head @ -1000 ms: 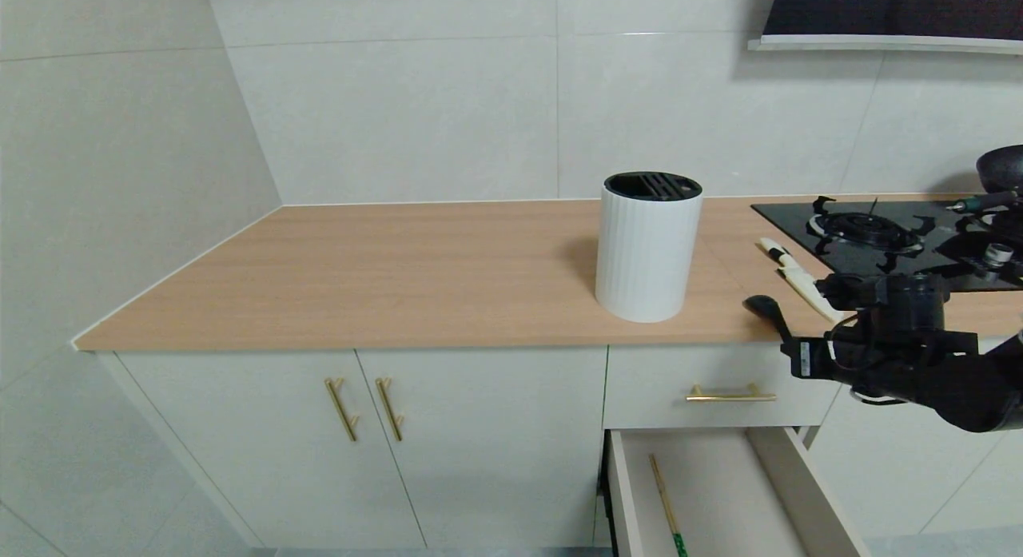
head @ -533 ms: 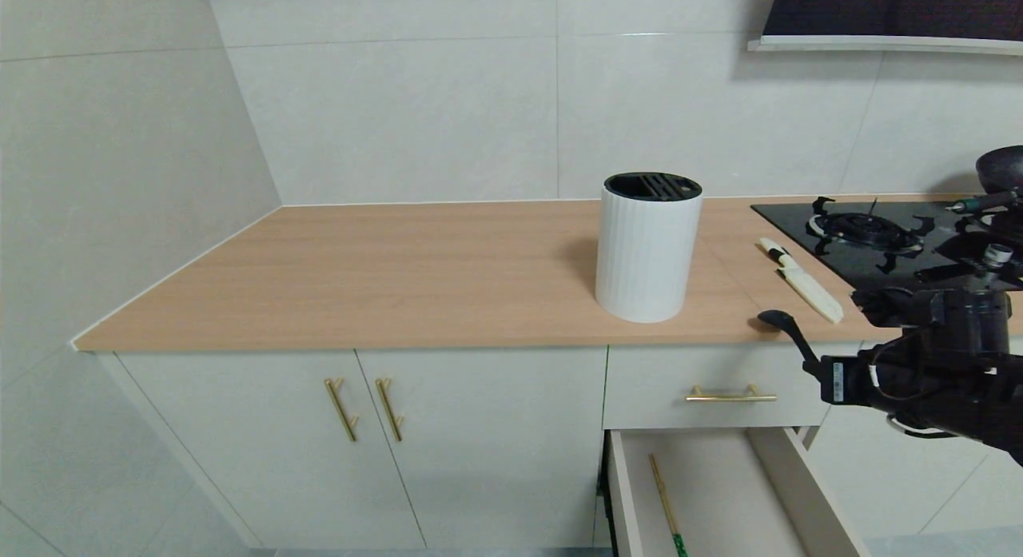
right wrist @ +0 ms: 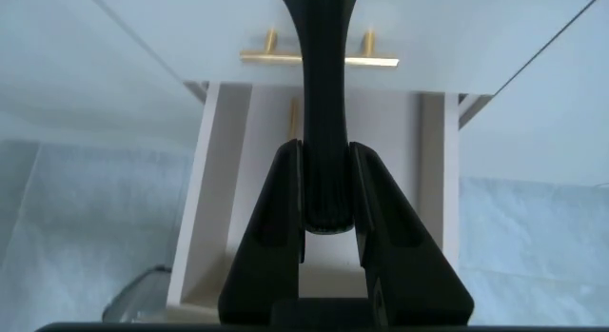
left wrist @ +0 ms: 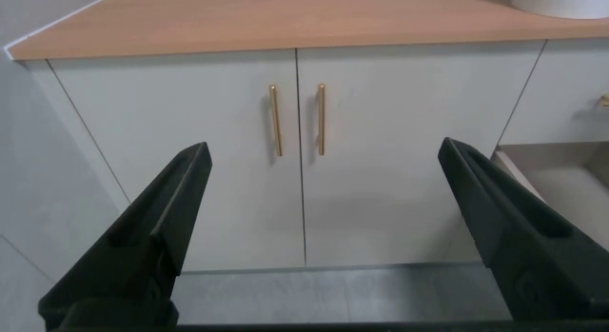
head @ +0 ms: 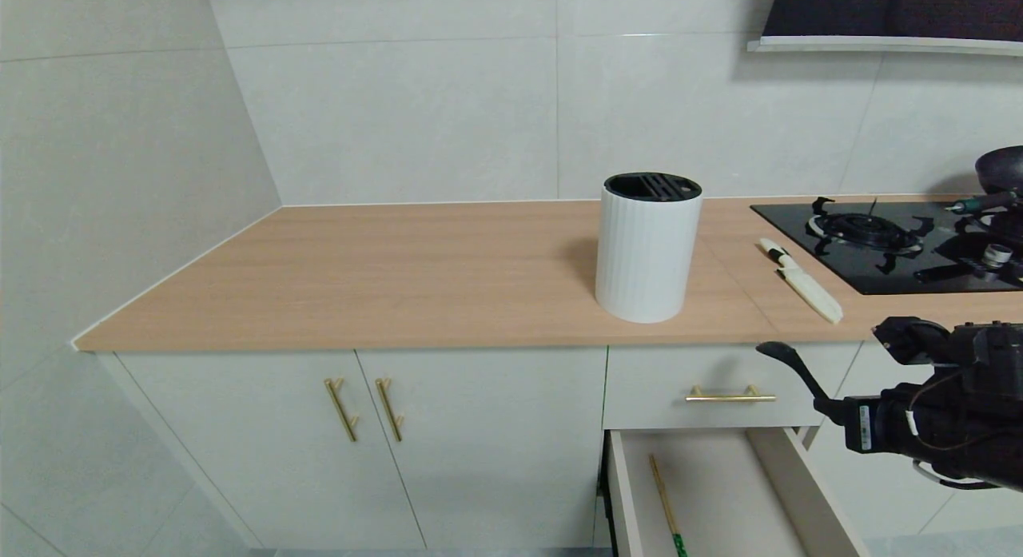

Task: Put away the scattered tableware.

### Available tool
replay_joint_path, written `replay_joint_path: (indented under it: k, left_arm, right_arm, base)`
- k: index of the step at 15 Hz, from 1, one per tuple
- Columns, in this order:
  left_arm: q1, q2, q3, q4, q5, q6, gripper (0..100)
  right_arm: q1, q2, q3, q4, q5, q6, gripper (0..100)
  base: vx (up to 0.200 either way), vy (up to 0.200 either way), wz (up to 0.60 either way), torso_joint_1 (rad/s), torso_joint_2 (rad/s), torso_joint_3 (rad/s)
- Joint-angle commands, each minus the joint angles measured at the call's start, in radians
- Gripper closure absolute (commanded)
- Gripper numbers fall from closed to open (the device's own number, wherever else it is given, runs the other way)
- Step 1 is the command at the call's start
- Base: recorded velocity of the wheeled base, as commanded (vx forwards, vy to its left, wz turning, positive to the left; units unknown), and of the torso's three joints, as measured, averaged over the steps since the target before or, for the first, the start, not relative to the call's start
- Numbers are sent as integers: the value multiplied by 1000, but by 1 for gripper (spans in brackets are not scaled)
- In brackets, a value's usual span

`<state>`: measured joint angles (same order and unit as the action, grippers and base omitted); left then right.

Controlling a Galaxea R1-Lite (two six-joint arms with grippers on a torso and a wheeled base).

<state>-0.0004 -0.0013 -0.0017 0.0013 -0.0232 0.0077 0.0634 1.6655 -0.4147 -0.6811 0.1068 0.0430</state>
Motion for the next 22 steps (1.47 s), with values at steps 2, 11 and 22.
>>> replay_joint_path:
  k: [2,11,22]
  left_arm:
    - [0,1,0,0,0,0,0]
    - [0,1,0,0,0,0,0]
    - [-1,1,0,0,0,0,0]
  right_arm:
    - [32,13,27,0,4,-23,100]
    - [44,235,66,-179,-13,-29,100]
    - [52,422,160,-529,-35,-80,100]
  base:
    - [0,0,0,0,0,0]
    - [0,0,0,0,0,0]
    - [0,0,0,-154,379,226]
